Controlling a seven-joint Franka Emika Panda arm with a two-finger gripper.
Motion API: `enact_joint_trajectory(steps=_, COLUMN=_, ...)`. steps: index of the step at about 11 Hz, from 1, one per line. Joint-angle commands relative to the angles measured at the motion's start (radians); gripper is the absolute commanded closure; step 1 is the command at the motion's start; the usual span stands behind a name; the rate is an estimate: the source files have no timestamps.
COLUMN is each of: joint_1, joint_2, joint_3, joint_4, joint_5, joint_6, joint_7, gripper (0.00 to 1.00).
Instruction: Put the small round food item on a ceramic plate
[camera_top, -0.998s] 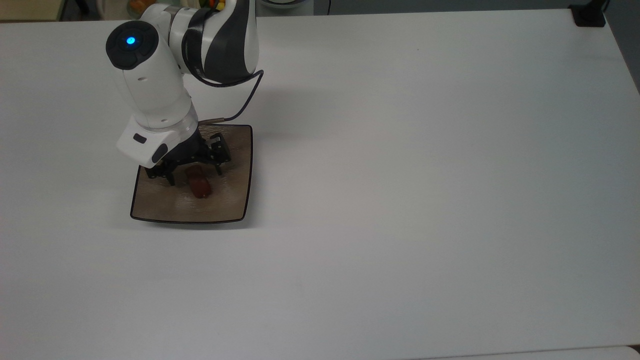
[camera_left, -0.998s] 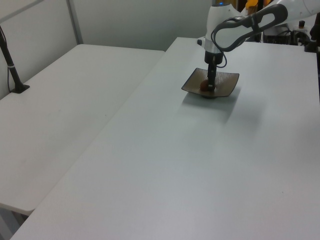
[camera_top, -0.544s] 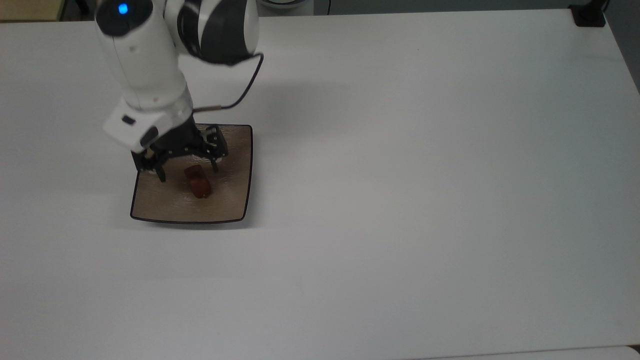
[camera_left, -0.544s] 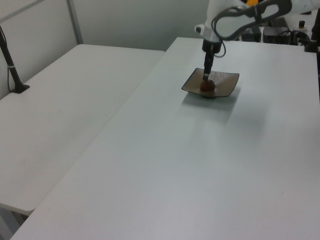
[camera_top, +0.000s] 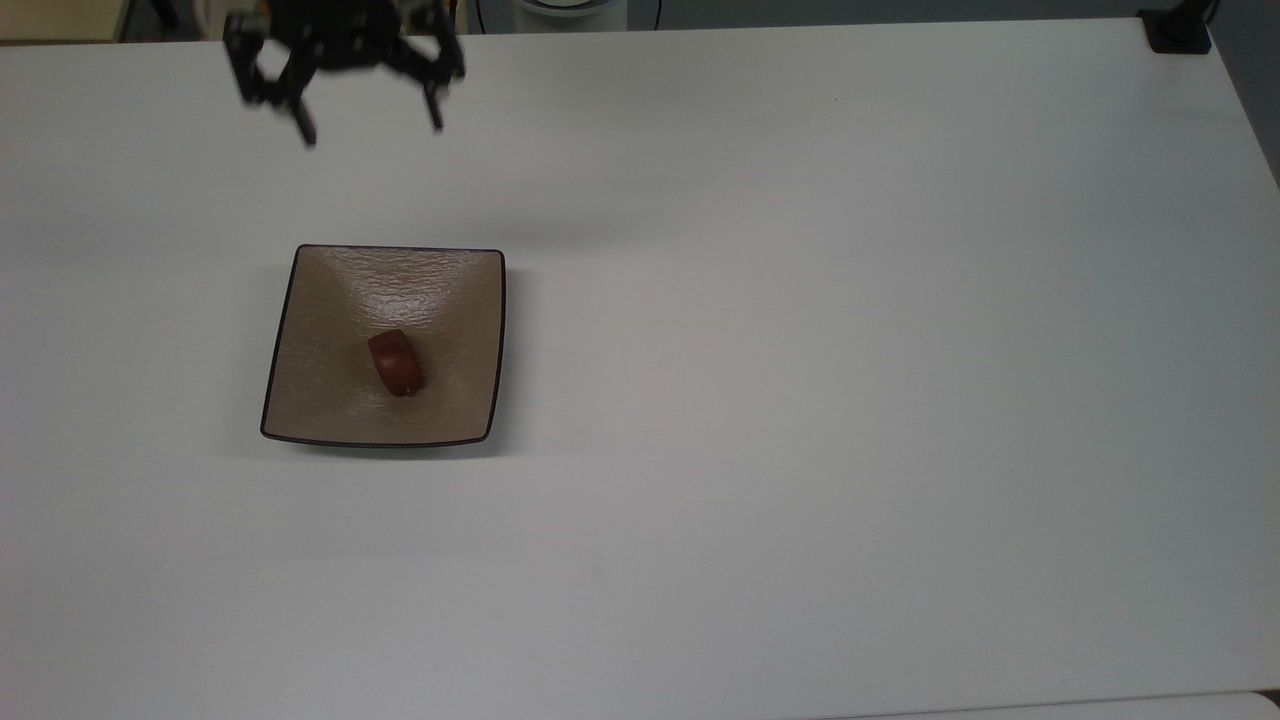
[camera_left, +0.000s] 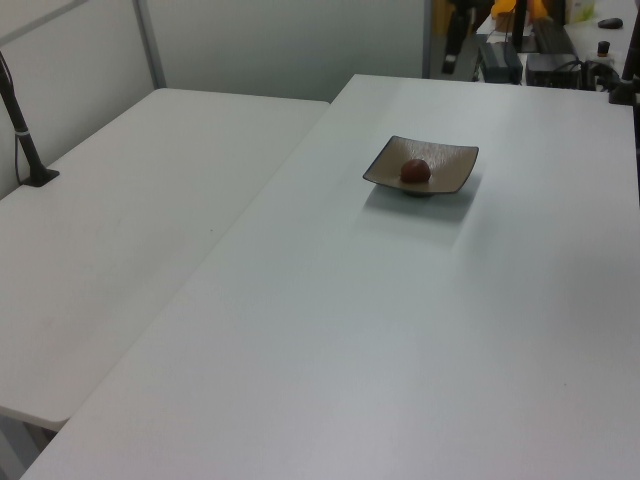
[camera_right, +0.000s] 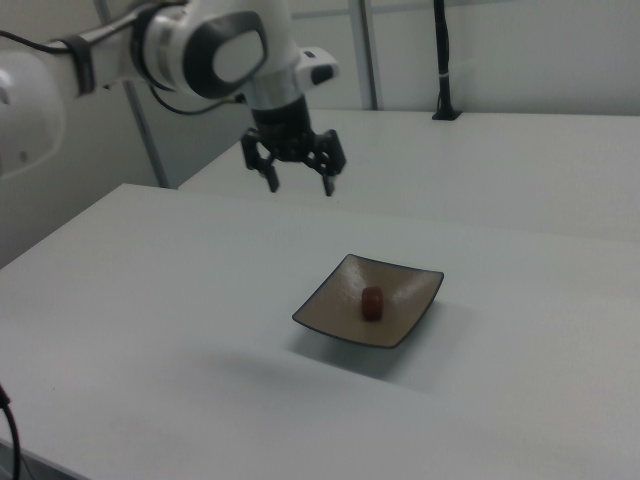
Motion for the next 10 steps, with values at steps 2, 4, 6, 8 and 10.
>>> enact_joint_trajectory(steps=2, joint_1=0.094, joint_2=-0.134, joint_3=-0.013, joint_4=-0.057, joint_5=0.017, joint_6=-0.113, joint_7=0.199, gripper=0.0)
enact_joint_trajectory(steps=4, joint_1=0.172, joint_2=-0.137, joint_3=-0.014, joint_4=-0.088, joint_5=0.001, joint_6=-0.096, joint_7=0.339, gripper=0.0)
enact_joint_trajectory(steps=6, joint_1=0.203, joint_2=-0.137, joint_3=-0.014, joint_4=-0.125, joint_5=-0.006, joint_6=-0.091, joint_7=0.34, gripper=0.0)
enact_joint_trajectory(steps=8, joint_1=0.213, joint_2=-0.131, joint_3=-0.013, joint_4=-0.14, joint_5=-0.014, joint_6=-0.081, joint_7=0.341, gripper=0.0)
enact_joint_trajectory(steps=10, joint_1=0.213, joint_2=-0.129, joint_3=-0.013, joint_4=-0.156, joint_5=-0.014, joint_6=-0.021, joint_7=0.337, gripper=0.0)
